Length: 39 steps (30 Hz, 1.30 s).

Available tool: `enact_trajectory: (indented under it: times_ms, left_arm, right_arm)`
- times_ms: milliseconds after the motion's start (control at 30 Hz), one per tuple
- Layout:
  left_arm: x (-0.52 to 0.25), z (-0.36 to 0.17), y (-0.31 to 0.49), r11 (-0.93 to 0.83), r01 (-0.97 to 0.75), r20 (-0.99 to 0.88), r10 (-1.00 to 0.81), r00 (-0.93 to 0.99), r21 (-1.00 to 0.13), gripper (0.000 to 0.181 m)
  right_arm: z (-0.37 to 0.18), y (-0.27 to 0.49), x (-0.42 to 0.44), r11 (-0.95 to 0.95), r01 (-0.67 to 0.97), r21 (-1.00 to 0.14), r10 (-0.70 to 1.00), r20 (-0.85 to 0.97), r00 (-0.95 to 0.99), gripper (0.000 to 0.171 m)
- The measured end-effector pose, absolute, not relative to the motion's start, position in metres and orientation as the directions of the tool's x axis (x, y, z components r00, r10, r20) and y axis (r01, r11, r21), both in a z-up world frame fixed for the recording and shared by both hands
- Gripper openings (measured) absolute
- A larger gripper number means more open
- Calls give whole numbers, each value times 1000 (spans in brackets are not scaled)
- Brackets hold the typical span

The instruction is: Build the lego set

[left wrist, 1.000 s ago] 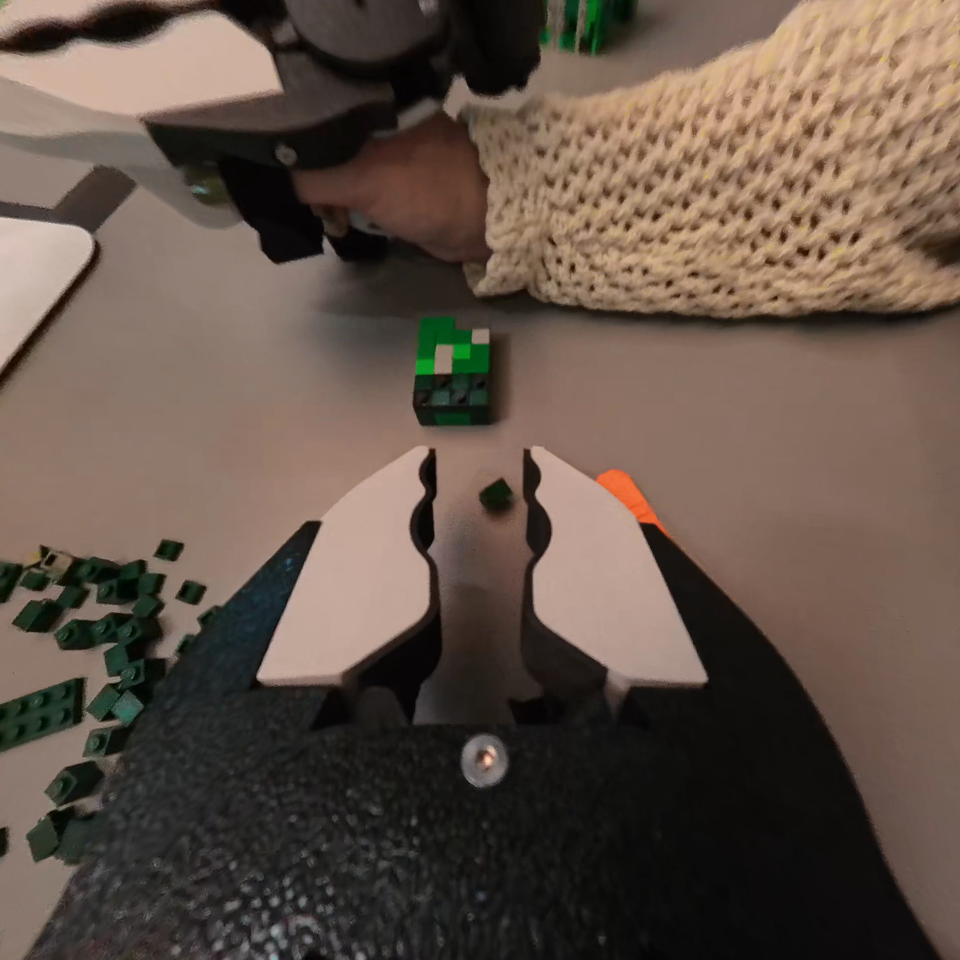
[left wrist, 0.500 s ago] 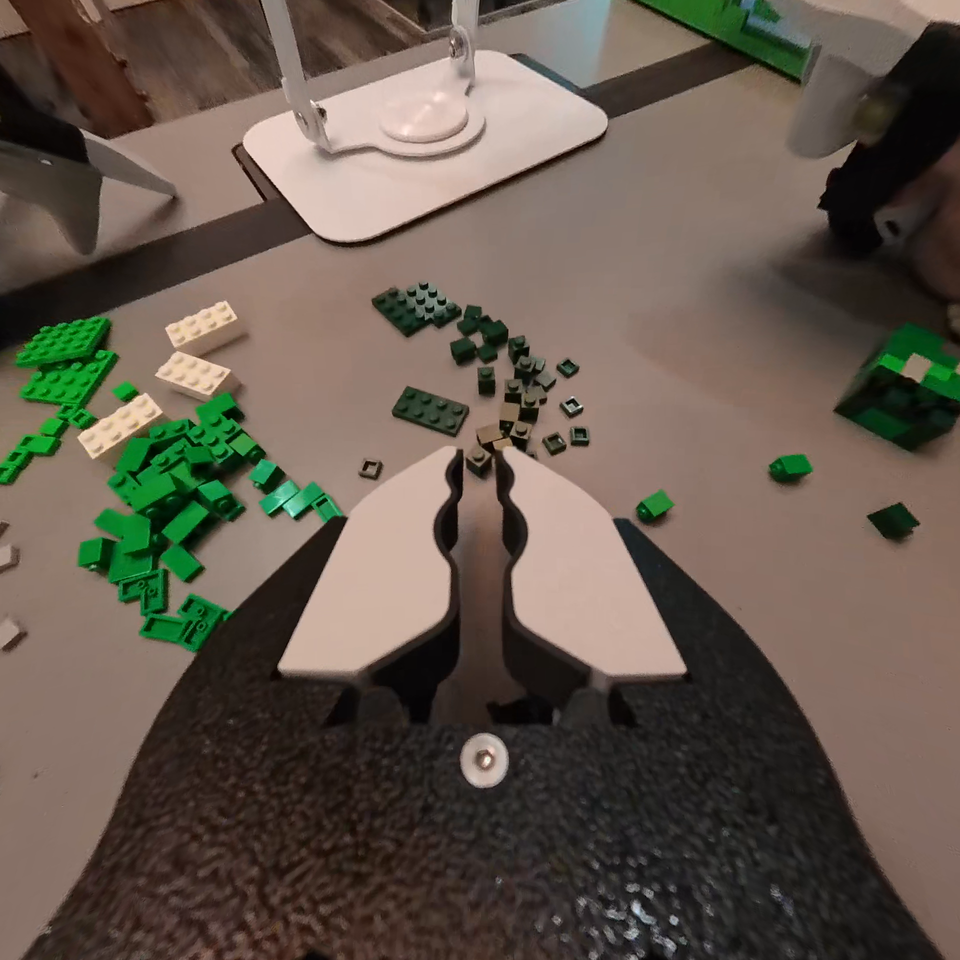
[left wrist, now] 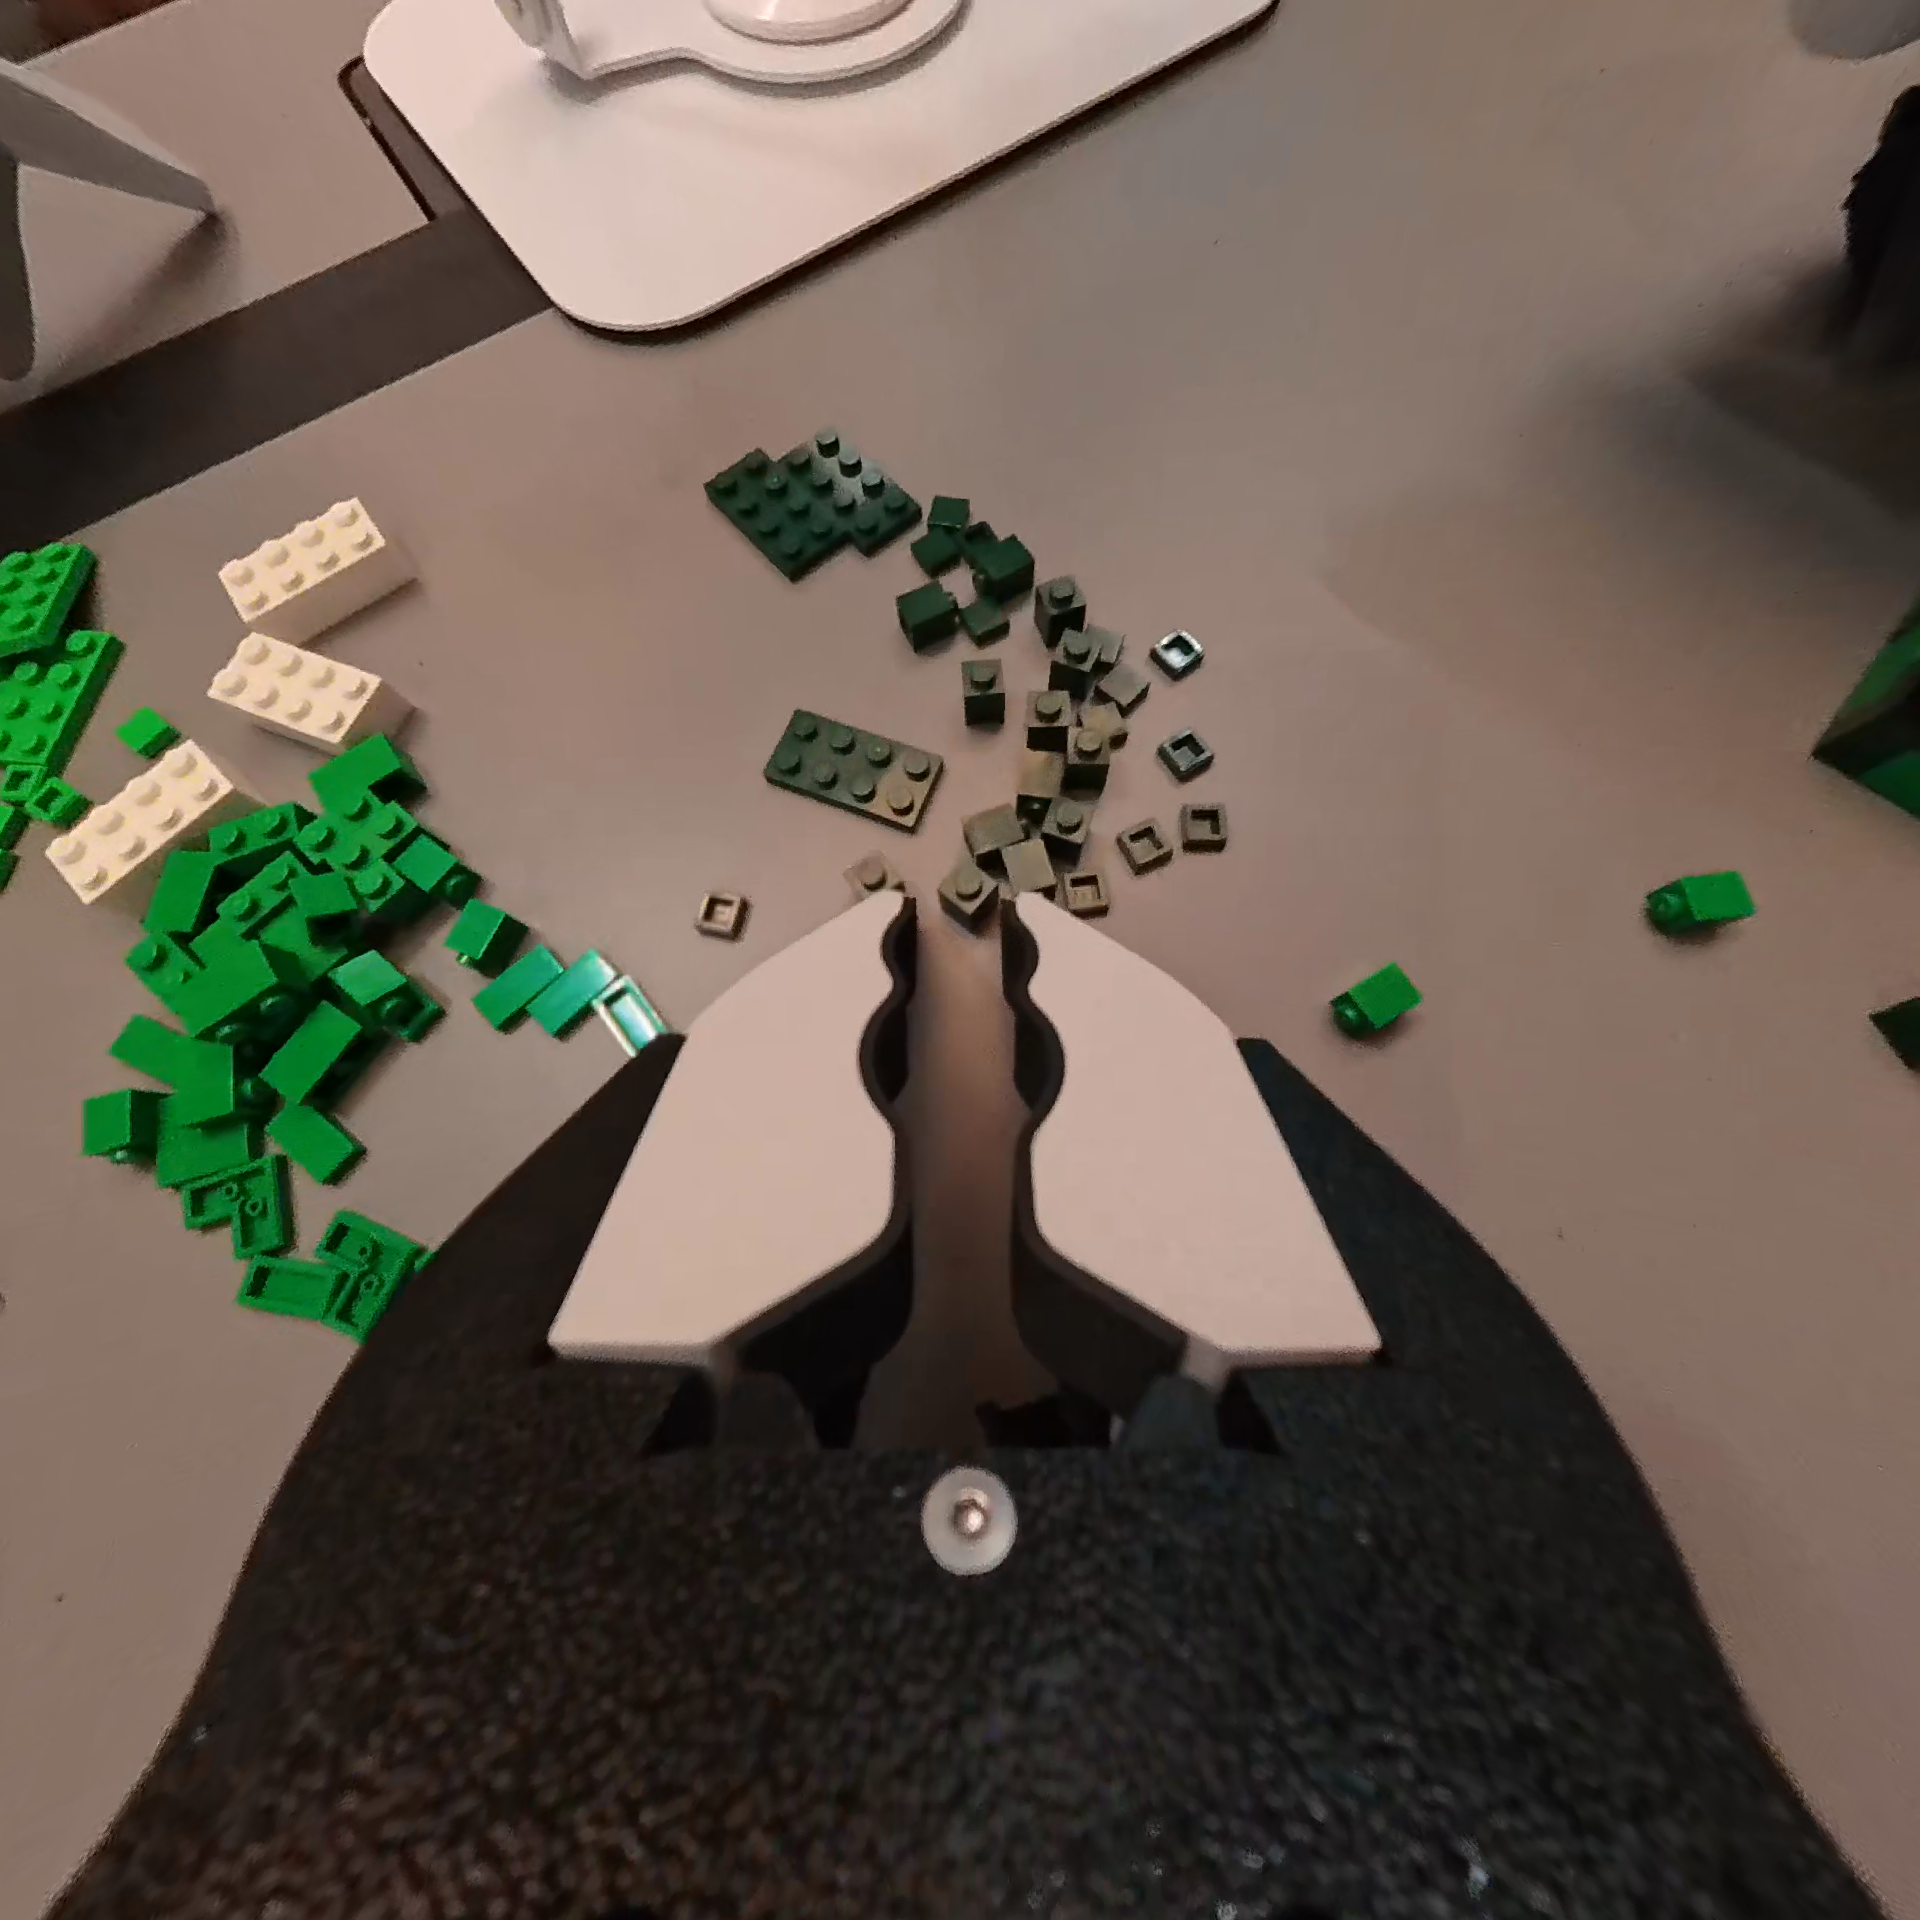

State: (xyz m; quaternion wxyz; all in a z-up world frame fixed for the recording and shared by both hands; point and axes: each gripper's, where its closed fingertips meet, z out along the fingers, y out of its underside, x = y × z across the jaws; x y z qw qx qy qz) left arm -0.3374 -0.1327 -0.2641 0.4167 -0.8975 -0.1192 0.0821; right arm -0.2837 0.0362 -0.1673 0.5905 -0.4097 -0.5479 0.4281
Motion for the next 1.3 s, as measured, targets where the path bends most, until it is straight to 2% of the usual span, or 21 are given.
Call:
enact_trajectory:
  times_ms: [200,300,367,433,600,767,800,900,967,1033,1100,1200,1300]
  left_arm:
    - [-338,-266,-129,-643,114,-81,265,961,-757,10]
    - [-339,-253,-130,-581,81,-110,287,952,-810,10]
    - [-310,-232,-120,-471,40,-51,178,983,-881,9]
    - [-265,-213,-108,-391,-67,-68,-11,998,-918,10]
    - [-198,-232,-97,-462,-388,-251,-330,910,-797,10]
    - [-180,-255,-99,-518,-441,-217,-436,873,-733,10]
    - [-180,-255,-99,-520,-432,-209,-431,878,-737,10]
    - [-182,-251,-96,-519,-390,-182,-407,895,-760,36]
    - [-185,-251,-96,-528,-363,-165,-385,908,-768,44]
    - [-198,-247,-99,-518,-359,-202,-335,920,-776,37]
    - [-232,-233,-107,-512,-321,-271,-173,947,-797,22]
    - [-300,-215,-138,-508,-163,-265,136,955,-846,12]
    - [-353,-213,-175,-470,-7,-194,350,916,-882,12]
  right_arm:
    - [-167,36,-284,297,-58,-953,955,295,33,5]
    - [-167,36,-284,297,-57,-953,955,295,32,5]
    - [-167,36,-284,297,-57,-953,955,296,31,5]
    - [-168,36,-285,298,-56,-953,954,297,29,5]
    - [-167,35,-284,299,-57,-952,954,298,29,5]
    - [-167,36,-285,298,-57,-953,954,297,29,5]
    - [-167,35,-285,299,-56,-953,954,298,29,5]
    - [-168,35,-285,300,-56,-952,954,299,28,5]
    - [-167,35,-284,299,-57,-952,954,298,29,5]
    - [-167,35,-284,298,-59,-953,954,297,29,5]
    - [-167,36,-284,296,-60,-953,955,295,28,5]
    - [-167,36,-284,295,-58,-954,956,294,28,5]
    - [-168,35,-284,299,-57,-953,954,298,27,5]
